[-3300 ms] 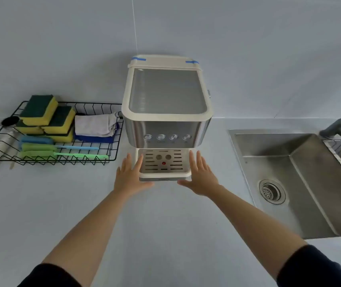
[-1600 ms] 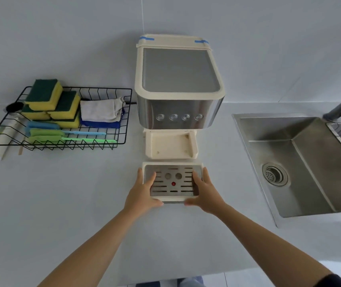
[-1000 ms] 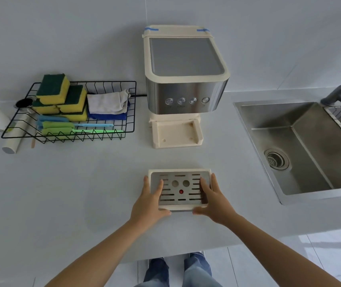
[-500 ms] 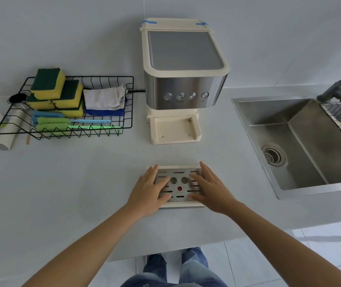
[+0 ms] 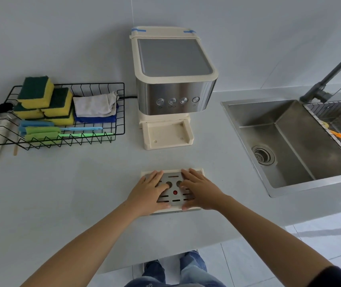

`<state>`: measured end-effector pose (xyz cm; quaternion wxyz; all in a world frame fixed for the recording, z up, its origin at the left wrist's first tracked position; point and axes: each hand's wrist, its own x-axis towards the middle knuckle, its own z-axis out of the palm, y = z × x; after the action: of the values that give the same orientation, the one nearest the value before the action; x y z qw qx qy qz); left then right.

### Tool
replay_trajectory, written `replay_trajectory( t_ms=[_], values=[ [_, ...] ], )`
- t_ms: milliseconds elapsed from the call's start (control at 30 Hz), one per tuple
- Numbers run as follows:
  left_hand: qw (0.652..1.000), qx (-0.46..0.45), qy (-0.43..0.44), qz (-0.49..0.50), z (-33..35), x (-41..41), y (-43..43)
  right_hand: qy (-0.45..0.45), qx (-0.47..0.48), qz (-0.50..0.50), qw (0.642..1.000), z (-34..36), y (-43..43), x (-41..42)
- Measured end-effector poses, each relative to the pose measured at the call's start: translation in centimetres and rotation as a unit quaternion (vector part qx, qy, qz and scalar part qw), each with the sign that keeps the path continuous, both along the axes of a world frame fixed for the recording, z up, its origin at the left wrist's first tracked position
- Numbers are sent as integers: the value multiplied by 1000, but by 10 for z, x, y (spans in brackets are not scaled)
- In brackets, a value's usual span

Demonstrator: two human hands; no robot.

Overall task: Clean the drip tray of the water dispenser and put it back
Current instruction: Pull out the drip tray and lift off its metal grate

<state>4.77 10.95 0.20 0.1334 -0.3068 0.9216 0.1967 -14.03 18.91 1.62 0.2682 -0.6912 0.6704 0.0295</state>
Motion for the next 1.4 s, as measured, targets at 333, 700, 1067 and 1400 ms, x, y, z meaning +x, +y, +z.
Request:
replay_trajectory(
  t_ms=[333,700,1067,1400],
  values=[
    [1000,-1,14,0,4,-3,-1,17,-36,4,999,4,-2,1],
    [999,-27,20,-31,21,-47,-18,37,-45,-25,998,20,-5,-40],
    [998,-48,47,-18,19,-153,-30,66,-67,-7,996,21,-24,-150],
    [999,-16,24,25,-6,-203,-39,67,-30,35,997,-10,-50,-199]
  ],
)
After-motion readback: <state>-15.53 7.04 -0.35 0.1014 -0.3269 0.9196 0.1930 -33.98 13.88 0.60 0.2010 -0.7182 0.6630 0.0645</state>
